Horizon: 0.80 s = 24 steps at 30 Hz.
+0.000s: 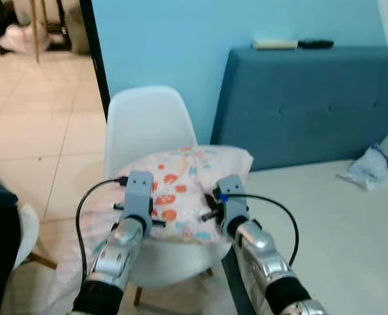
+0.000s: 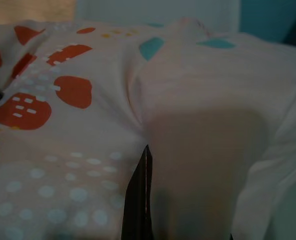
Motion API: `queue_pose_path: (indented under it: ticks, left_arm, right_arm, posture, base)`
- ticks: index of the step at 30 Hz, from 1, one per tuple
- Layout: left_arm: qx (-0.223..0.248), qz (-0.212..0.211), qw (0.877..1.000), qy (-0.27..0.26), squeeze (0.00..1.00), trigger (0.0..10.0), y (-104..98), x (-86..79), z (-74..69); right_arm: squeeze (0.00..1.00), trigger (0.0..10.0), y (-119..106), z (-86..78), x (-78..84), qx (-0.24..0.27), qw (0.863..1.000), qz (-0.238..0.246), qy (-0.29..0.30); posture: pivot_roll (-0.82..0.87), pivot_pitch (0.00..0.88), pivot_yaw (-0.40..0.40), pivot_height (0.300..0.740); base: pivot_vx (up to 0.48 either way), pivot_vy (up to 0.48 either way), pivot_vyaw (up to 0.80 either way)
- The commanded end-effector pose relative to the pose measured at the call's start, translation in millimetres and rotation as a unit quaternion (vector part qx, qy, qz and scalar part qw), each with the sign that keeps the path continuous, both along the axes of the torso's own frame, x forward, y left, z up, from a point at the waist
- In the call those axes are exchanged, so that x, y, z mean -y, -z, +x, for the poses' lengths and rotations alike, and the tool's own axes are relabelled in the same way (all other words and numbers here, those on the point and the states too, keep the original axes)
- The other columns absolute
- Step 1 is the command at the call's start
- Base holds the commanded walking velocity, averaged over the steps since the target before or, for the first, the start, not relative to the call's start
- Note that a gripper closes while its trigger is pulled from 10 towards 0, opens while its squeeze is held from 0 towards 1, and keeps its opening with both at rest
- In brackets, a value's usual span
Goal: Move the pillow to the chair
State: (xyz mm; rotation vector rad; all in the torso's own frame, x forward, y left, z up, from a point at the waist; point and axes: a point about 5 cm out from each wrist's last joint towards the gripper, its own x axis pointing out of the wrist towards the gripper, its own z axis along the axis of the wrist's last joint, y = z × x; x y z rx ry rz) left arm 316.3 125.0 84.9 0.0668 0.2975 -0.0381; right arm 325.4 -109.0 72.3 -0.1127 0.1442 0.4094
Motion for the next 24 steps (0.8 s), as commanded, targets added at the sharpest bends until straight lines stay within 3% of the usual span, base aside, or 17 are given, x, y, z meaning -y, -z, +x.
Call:
queue_pose_path:
  ticks: [1, 13, 24]
  left_arm:
    - [-0.002, 0.038, 0.998, -0.048, 0.0, 10.0, 3.2, -23.2, -1.6]
    - [0.015, 0.042, 0.998, -0.038, 0.0, 10.0, -1.0, -16.7, 2.3]
    - [0.024, 0.071, 0.996, -0.049, 0.0, 10.0, -3.2, -23.4, 5.8]
  right_arm:
    - [0.0, 10.0, 0.0, 1.4, 16.5, 0.0, 0.999, -0.006, 0.032]
    - [0.0, 10.0, -0.2, 1.1, 19.3, 0.005, 0.999, -0.004, 0.041]
    - [0.0, 10.0, -1.3, 3.8, 16.1, 0.006, 0.999, -0.006, 0.042]
  posture:
    - [-0.03, 0.039, -0.068, 0.74]
    - [-0.04, 0.038, -0.062, 0.74]
    - [-0.04, 0.046, -0.061, 0.74]
  base:
    - [0.0, 0.0, 0.0]
    - [0.0, 0.0, 0.0]
    - [0.0, 0.0, 0.0]
